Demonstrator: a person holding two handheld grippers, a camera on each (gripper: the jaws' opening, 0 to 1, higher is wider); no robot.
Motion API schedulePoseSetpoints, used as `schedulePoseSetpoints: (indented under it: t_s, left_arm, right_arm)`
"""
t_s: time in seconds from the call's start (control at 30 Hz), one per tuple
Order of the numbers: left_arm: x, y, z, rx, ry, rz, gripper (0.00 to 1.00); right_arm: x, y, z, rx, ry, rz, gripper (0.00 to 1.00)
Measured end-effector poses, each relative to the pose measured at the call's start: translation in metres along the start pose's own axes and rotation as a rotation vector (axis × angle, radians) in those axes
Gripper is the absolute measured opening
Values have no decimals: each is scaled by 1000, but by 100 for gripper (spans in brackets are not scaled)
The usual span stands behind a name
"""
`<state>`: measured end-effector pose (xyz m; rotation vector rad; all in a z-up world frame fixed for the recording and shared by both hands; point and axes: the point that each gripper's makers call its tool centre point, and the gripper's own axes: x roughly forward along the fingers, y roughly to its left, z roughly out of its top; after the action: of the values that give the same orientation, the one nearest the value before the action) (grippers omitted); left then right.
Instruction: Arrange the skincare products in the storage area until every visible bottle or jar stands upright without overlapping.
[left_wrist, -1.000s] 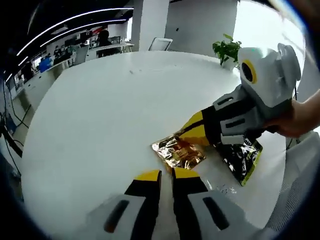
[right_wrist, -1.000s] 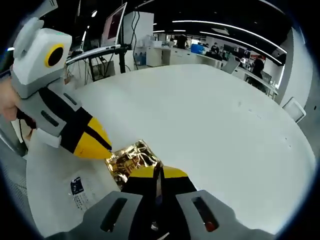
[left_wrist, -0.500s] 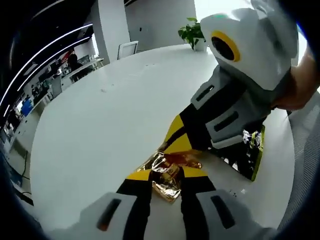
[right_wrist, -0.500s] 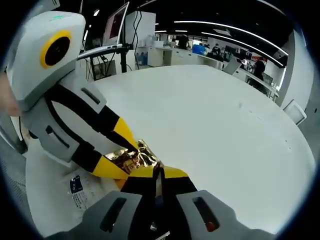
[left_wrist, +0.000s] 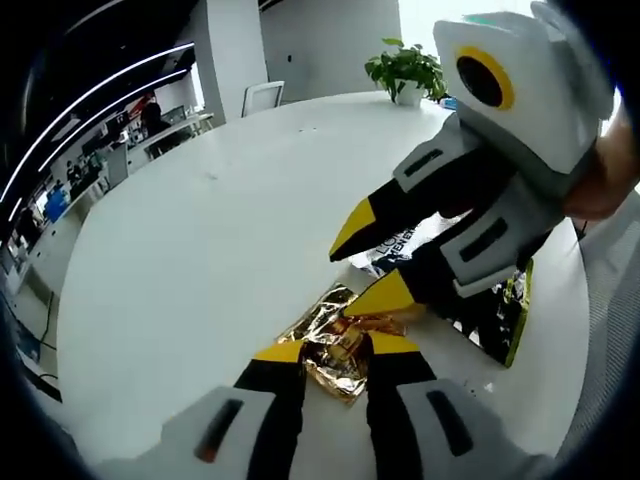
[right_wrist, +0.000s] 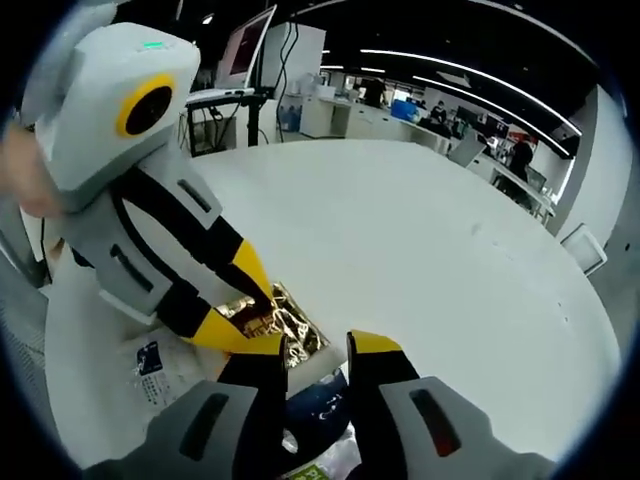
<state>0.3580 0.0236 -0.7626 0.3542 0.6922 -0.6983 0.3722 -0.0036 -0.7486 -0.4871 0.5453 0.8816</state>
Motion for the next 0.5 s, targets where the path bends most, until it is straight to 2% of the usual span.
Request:
schedulePoseSetpoints:
  t_s: [0.2, 0.3, 0.43, 0.5]
  left_arm:
    - [2, 4, -2, 5, 6, 11, 27]
    - [-2, 3, 5, 6, -5, 9, 30]
    - [-7, 2, 18, 11, -27, 19, 29]
    - [-8, 3, 18, 12, -23, 23, 30]
  right_arm:
    - [-2, -2, -2, -9, 6, -10, 27]
    - [-12, -6, 4, -8, -2, -26, 28]
    - [-18, -7, 6, -13, -8, -25, 36]
    - [-23, -7, 8, -13, -11, -29, 37]
